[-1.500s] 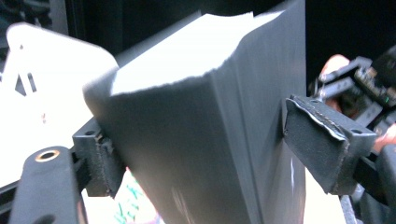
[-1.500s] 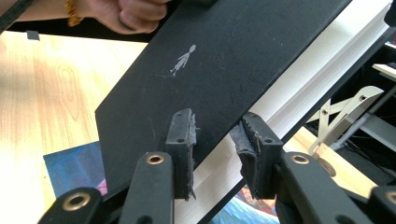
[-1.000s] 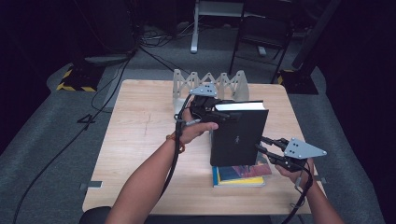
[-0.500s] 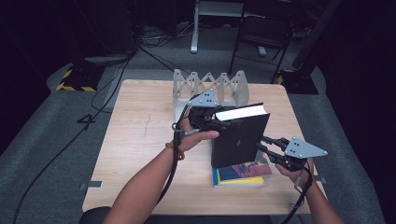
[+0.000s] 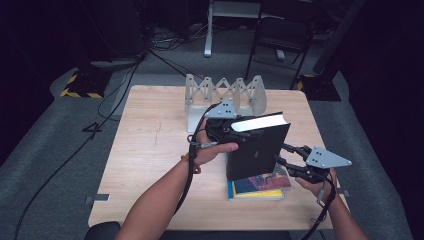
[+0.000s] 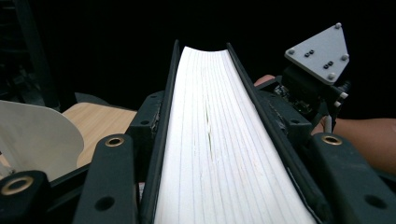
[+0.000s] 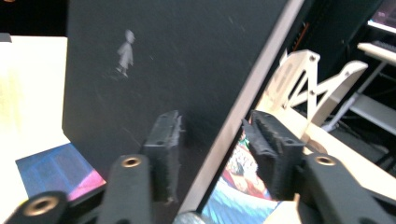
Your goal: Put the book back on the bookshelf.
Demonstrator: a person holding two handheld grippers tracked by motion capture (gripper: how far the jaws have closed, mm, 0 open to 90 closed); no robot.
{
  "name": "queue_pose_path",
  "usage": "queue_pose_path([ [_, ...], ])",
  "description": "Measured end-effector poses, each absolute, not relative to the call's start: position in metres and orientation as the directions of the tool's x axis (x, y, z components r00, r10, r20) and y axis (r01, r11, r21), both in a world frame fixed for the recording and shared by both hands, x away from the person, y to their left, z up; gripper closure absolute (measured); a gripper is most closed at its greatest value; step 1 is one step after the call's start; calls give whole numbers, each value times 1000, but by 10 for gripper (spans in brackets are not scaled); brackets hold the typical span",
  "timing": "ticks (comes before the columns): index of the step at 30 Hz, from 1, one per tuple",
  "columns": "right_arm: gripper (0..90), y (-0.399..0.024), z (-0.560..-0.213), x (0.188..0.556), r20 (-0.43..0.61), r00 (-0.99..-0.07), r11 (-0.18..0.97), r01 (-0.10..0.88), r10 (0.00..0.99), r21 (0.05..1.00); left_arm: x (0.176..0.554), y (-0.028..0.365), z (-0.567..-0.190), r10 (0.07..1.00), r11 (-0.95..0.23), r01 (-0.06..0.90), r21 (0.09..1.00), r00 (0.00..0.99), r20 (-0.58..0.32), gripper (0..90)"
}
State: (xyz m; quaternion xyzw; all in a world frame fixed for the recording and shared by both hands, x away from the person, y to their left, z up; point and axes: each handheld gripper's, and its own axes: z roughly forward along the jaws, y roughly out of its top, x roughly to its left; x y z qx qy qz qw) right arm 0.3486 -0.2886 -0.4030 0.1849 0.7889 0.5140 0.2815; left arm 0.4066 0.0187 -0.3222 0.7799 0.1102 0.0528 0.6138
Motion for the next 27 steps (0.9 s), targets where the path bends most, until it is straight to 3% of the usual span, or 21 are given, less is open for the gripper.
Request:
queue_pose_path([
  [4,427,-297,-404,350,-223,-776,399,40,590,916,404,18,-323,230,-216,108,970,972,-57,485],
  [12,406,-312,-413,351,-196,-769,421,104,609,901,408,15,-332,226,-204,137,969,970,-89,427],
  [23,404,-337,-431,367,-135,-717,418,232,683,878,403,19,-328,255,-180,144,973,962,-95,510],
  [27,401,-346,-438,371,-107,-698,396,268,708,878,395,16,-319,274,-203,111,973,960,-53,521],
])
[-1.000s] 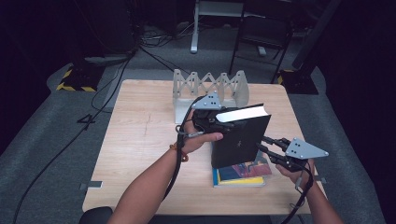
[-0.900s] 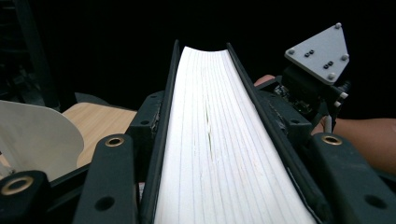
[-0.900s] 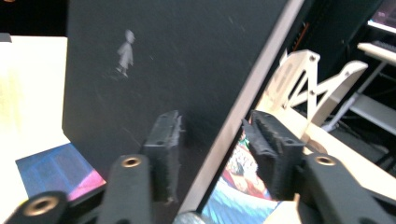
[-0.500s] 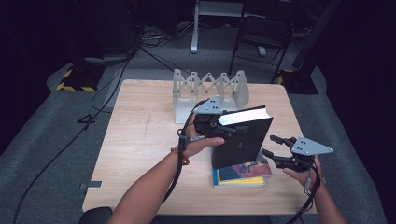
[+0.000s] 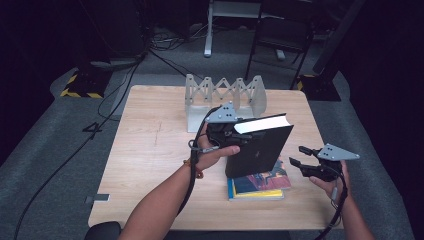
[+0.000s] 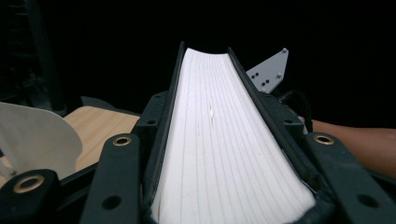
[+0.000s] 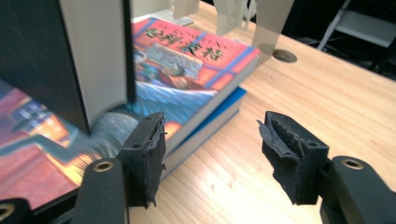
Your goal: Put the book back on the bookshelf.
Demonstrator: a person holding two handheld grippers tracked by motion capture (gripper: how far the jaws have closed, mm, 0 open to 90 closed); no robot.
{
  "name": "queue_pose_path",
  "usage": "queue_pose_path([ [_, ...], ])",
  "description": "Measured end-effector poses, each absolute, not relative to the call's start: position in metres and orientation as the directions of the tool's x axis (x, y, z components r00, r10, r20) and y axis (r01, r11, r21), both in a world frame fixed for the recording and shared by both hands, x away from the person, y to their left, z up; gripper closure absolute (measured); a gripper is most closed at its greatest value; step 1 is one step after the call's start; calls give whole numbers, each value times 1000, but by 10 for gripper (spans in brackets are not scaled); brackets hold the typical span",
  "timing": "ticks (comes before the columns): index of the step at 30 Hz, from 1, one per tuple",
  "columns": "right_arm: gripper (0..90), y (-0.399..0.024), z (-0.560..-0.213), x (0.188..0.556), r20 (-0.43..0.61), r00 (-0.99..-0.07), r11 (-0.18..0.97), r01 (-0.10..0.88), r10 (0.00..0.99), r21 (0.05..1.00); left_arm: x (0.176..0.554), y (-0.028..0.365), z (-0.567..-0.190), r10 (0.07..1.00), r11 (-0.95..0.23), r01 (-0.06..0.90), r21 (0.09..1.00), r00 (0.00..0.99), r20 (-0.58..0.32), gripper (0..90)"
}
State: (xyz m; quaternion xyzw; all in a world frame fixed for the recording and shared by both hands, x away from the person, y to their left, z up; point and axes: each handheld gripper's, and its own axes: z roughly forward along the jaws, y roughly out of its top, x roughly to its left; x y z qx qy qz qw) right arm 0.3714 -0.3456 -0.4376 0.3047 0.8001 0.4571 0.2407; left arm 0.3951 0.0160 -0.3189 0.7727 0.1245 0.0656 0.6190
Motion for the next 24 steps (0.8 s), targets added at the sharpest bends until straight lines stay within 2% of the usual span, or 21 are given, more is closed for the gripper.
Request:
queue_pose_path([
  [9,397,-355,-449,380,-73,-661,385,342,747,857,387,18,-307,336,-239,88,967,942,-3,522],
  [24,327,-360,-467,390,-55,-654,421,418,754,805,395,53,-301,450,-243,92,966,893,28,523],
])
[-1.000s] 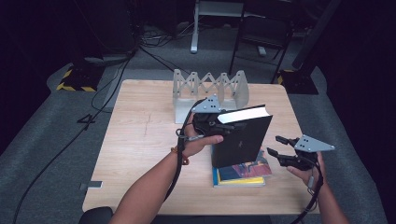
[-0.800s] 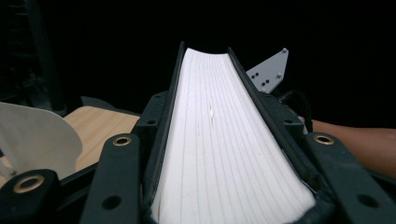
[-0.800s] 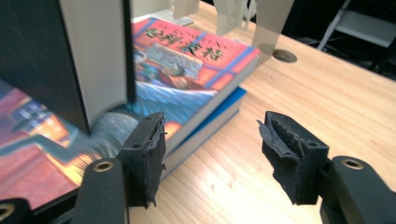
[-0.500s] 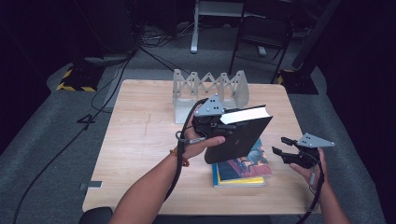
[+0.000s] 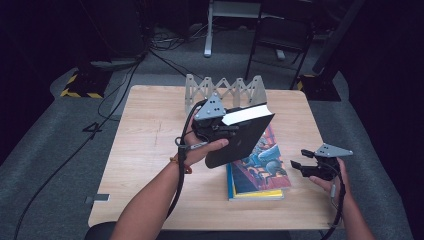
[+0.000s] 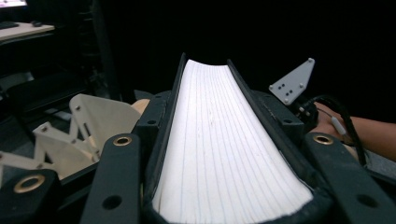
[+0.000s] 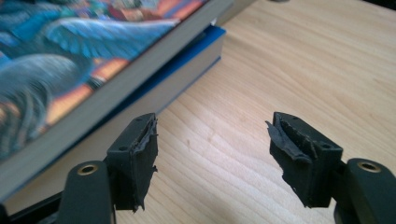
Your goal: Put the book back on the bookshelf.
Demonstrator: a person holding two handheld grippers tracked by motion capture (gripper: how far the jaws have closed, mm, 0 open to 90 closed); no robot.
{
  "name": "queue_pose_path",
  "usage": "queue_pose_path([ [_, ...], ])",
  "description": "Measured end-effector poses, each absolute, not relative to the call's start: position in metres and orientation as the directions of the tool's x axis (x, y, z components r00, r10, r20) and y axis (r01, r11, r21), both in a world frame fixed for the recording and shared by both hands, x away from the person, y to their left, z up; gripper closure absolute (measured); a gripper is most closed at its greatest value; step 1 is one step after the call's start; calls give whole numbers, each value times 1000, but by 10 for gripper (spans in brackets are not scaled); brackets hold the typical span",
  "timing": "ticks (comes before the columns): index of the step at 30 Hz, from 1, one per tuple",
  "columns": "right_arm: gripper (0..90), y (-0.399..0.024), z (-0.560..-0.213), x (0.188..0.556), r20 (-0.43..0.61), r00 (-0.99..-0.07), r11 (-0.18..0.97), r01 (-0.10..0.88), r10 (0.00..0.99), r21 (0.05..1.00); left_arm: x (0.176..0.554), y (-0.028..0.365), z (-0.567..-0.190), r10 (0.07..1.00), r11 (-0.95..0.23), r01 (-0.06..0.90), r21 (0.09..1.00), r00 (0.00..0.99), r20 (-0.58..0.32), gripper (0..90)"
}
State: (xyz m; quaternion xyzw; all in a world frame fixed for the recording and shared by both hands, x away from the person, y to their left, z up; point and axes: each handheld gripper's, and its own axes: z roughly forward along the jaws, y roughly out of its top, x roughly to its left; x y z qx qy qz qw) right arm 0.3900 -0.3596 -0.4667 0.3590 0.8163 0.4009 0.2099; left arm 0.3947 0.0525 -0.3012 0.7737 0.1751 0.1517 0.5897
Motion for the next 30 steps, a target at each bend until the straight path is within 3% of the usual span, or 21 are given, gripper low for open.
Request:
queue_pose_path([
  [12,250,-361,-482,399,11,-629,397,504,778,767,402,92,-299,576,-219,114,969,816,34,523],
  [30,214,-353,-491,404,-5,-616,426,538,787,727,422,145,-308,768,-174,198,965,641,7,523],
])
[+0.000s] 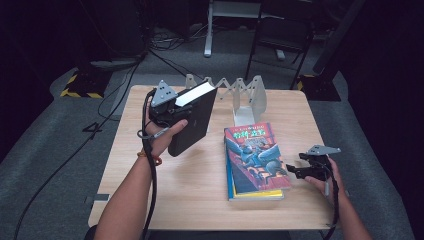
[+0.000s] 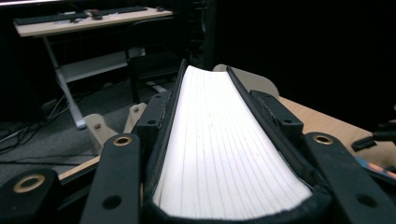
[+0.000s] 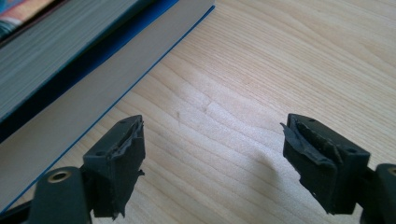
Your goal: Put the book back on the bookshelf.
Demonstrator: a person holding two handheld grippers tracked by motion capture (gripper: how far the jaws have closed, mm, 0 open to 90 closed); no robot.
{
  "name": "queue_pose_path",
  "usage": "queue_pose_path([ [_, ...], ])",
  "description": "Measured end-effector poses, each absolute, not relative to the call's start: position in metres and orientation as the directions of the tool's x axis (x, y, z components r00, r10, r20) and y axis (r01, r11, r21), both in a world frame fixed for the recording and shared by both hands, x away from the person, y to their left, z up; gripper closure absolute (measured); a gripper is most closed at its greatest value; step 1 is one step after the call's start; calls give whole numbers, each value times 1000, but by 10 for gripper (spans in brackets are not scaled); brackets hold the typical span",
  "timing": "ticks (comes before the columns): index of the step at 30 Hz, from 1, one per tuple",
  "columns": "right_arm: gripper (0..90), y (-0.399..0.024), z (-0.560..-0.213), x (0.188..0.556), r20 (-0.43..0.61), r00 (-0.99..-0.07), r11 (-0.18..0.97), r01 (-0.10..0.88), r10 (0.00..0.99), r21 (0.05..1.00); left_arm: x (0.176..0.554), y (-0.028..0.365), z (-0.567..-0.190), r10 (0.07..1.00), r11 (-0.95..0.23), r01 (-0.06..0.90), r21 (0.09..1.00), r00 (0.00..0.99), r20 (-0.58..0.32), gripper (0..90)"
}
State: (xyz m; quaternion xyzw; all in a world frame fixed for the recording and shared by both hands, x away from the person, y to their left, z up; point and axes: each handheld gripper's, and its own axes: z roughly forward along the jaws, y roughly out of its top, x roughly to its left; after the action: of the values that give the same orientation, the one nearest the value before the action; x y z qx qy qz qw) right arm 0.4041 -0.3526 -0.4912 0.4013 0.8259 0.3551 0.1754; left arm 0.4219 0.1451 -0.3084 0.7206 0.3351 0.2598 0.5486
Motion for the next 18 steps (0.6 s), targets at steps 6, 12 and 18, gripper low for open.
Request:
queue_pose_path([
  [6,212,-351,-495,406,-8,-613,436,553,790,710,436,149,-315,805,-157,228,961,593,-9,523],
  [12,209,-350,-498,407,-9,-615,446,560,788,698,450,145,-319,831,-153,255,955,556,-15,524],
  [18,212,-349,-498,407,-11,-615,447,560,789,698,466,139,-318,853,-148,268,952,521,-14,524],
])
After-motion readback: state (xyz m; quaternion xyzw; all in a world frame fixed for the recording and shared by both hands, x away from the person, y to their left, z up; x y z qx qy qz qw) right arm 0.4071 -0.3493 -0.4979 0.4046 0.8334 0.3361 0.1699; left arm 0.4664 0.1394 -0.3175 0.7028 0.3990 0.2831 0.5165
